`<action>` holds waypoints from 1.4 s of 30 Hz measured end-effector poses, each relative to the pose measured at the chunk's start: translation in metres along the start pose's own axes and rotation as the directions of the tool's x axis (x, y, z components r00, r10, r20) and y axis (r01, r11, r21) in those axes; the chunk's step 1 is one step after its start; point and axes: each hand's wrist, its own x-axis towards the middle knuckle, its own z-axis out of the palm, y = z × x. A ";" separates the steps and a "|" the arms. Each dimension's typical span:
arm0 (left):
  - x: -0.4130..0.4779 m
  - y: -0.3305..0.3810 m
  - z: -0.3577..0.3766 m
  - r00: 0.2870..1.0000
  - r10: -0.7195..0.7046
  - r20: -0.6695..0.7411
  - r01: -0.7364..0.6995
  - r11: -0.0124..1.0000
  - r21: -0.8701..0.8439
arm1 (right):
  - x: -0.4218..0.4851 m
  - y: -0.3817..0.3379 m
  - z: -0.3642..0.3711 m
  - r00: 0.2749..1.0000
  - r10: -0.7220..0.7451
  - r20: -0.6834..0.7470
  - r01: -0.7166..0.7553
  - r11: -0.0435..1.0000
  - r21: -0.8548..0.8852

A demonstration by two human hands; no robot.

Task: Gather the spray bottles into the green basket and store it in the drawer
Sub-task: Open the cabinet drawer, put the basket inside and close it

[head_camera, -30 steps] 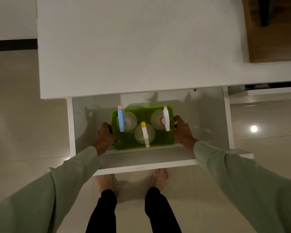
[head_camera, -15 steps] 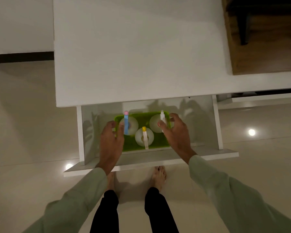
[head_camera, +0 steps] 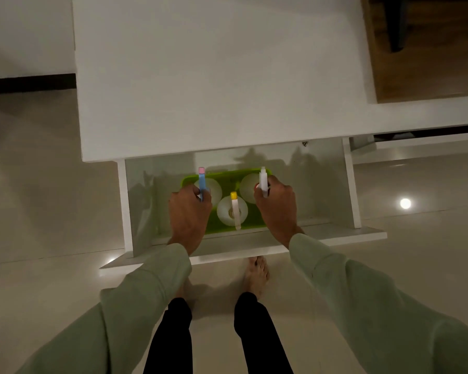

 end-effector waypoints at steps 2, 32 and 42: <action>0.000 -0.002 0.002 1.000 -0.003 -0.010 0.002 1.000 -0.023 | -0.001 0.001 0.000 1.000 0.007 0.000 -0.007 1.000 0.012; -0.040 -0.050 -0.015 0.994 -0.066 -0.090 0.052 0.987 -0.154 | -0.057 -0.037 0.025 0.988 0.033 0.152 -0.017 0.994 -0.107; -0.110 -0.078 -0.038 0.959 0.229 0.164 -0.225 0.973 -0.047 | -0.118 0.011 -0.043 0.957 -0.209 0.203 0.243 0.956 -0.163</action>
